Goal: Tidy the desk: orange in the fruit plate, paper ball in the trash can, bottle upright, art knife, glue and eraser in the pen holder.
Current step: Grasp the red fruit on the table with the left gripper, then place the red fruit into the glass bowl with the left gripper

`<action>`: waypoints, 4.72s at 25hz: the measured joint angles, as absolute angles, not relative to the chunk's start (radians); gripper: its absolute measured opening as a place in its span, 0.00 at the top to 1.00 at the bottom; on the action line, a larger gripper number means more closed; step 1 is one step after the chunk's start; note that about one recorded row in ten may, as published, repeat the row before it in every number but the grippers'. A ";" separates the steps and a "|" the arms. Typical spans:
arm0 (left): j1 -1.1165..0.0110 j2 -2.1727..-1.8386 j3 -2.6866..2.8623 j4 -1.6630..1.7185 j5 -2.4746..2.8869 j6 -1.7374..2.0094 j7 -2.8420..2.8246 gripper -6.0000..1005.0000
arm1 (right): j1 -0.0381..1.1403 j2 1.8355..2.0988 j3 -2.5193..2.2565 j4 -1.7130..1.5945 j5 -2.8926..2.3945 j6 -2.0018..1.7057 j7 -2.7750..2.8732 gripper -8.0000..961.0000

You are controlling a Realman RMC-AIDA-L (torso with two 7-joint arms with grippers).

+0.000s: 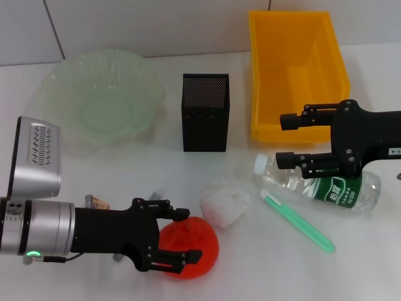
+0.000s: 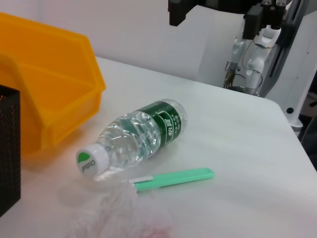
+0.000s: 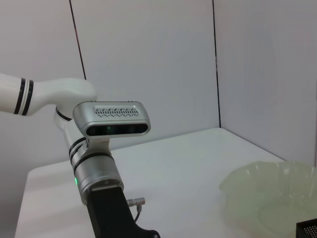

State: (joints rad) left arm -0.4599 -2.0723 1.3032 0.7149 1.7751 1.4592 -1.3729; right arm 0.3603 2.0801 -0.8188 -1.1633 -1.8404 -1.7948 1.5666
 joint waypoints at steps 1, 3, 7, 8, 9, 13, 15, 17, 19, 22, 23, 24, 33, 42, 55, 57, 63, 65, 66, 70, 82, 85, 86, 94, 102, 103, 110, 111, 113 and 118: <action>-0.460 -2.072 1.310 0.715 1.777 1.454 -1.372 0.34 | 0.361 2.080 -0.819 -1.162 -1.841 -1.795 1.566 0.26; -0.456 -2.072 1.319 0.715 1.778 1.439 -1.372 0.34 | 0.365 2.080 -0.819 -1.160 -1.841 -1.795 1.565 0.26; -0.453 -2.072 1.323 0.709 1.778 1.431 -1.364 0.35 | 0.367 2.080 -0.819 -1.159 -1.841 -1.794 1.565 0.26; -0.453 -2.072 1.324 0.706 1.777 1.430 -1.362 0.35 | 0.367 2.080 -0.819 -1.160 -1.841 -1.794 1.564 0.26; -0.455 -2.072 1.324 0.700 1.777 1.428 -1.360 0.35 | 0.368 2.080 -0.819 -1.161 -1.841 -1.794 1.565 0.26; -0.460 -2.072 1.324 0.689 1.777 1.413 -1.360 0.36 | 0.368 2.080 -0.819 -1.163 -1.839 -1.795 1.565 0.26; -0.460 -2.072 1.324 0.689 1.777 1.402 -1.363 0.37 | 0.368 2.080 -0.819 -1.164 -1.838 -1.795 1.565 0.26; -0.460 -2.072 1.324 0.689 1.776 1.394 -1.367 0.37 | 0.368 2.080 -0.819 -1.164 -1.838 -1.795 1.565 0.26; -0.461 -2.072 1.324 0.689 1.775 1.391 -1.371 0.37 | 0.368 2.080 -0.819 -1.164 -1.837 -1.795 1.566 0.26; -0.462 -2.072 1.328 0.689 1.777 1.389 -1.373 0.38 | 0.368 2.080 -0.819 -1.164 -1.836 -1.796 1.566 0.26; -0.462 -2.072 1.332 0.689 1.778 1.388 -1.373 0.38 | 0.368 2.080 -0.819 -1.164 -1.835 -1.796 1.566 0.26; -0.462 -2.072 1.340 0.689 1.779 1.387 -1.373 0.38 | 0.368 2.080 -0.819 -1.164 -1.834 -1.797 1.567 0.26; -0.460 -2.073 1.350 0.690 1.780 1.386 -1.372 0.69 | 0.368 2.081 -0.819 -1.164 -1.833 -1.798 1.569 0.26; -0.448 -2.072 1.341 0.731 1.744 1.485 -1.367 0.82 | 0.365 2.080 -0.808 -1.165 -1.833 -1.791 1.569 0.26; -0.362 -2.067 1.279 0.916 1.628 1.629 -1.372 0.91 | 0.350 2.080 -0.808 -1.155 -1.840 -1.758 1.560 0.26; -0.359 -2.067 1.241 0.919 1.614 1.631 -1.373 0.93 | 0.344 2.080 -0.808 -1.155 -1.840 -1.754 1.552 0.26; -0.366 -2.070 1.130 0.920 1.595 1.618 -1.365 0.94 | 0.328 2.081 -0.807 -1.145 -1.835 -1.753 1.537 0.26; -0.374 -2.071 1.104 0.916 1.584 1.601 -1.362 0.94 | 0.325 2.081 -0.807 -1.143 -1.834 -1.753 1.537 0.26; -0.374 -2.071 1.104 0.916 1.584 1.601 -1.362 0.94 | 0.323 2.081 -0.807 -1.142 -1.834 -1.753 1.536 0.26; -0.381 -2.071 1.096 0.908 1.546 1.550 -1.343 0.94 | 0.321 2.083 -0.812 -1.137 -1.834 -1.753 1.535 0.26; -0.481 -2.073 1.097 0.727 1.385 1.246 -1.167 0.94 | 0.322 2.083 -0.819 -1.127 -1.830 -1.763 1.534 0.26; -0.500 -2.072 1.097 0.702 1.358 1.132 -1.145 0.94 | 0.322 2.083 -0.821 -1.128 -1.830 -1.775 1.528 0.26; -0.503 -2.072 1.098 0.701 1.357 1.117 -1.143 0.94 | 0.322 2.083 -0.822 -1.128 -1.830 -1.781 1.523 0.26; -0.542 -2.073 1.099 0.644 1.332 0.969 -1.075 0.93 | 0.322 2.086 -0.821 -1.128 -1.818 -1.790 1.510 0.26; -0.597 -2.077 1.103 0.576 1.264 0.851 -0.988 0.93 | 0.323 2.086 -0.821 -1.131 -1.818 -1.790 1.509 0.26; -0.601 -2.077 1.103 0.573 1.261 0.838 -0.984 0.93 | 0.322 2.086 -0.821 -1.131 -1.818 -1.790 1.509 0.26; -0.611 -2.079 1.102 0.564 1.258 0.774 -0.979 0.92 | 0.319 2.086 -0.821 -1.130 -1.816 -1.792 1.509 0.26; -0.612 -2.079 1.098 0.559 1.255 0.771 -0.972 0.92 | 0.319 2.086 -0.821 -1.131 -1.816 -1.792 1.509 0.26; -0.610 -2.078 1.097 0.559 1.249 0.770 -0.964 0.92 | 0.319 2.085 -0.821 -1.131 -1.812 -1.793 1.509 0.26; -0.602 -2.077 1.094 0.540 1.202 0.757 -0.945 0.92 | 0.319 2.083 -0.819 -1.132 -1.801 -1.793 1.509 0.26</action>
State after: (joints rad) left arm -0.6021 -2.0768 1.0943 0.5395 1.2016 0.7567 -0.9448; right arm 0.3190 2.0832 -0.8194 -1.1317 -1.8006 -1.7933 1.5094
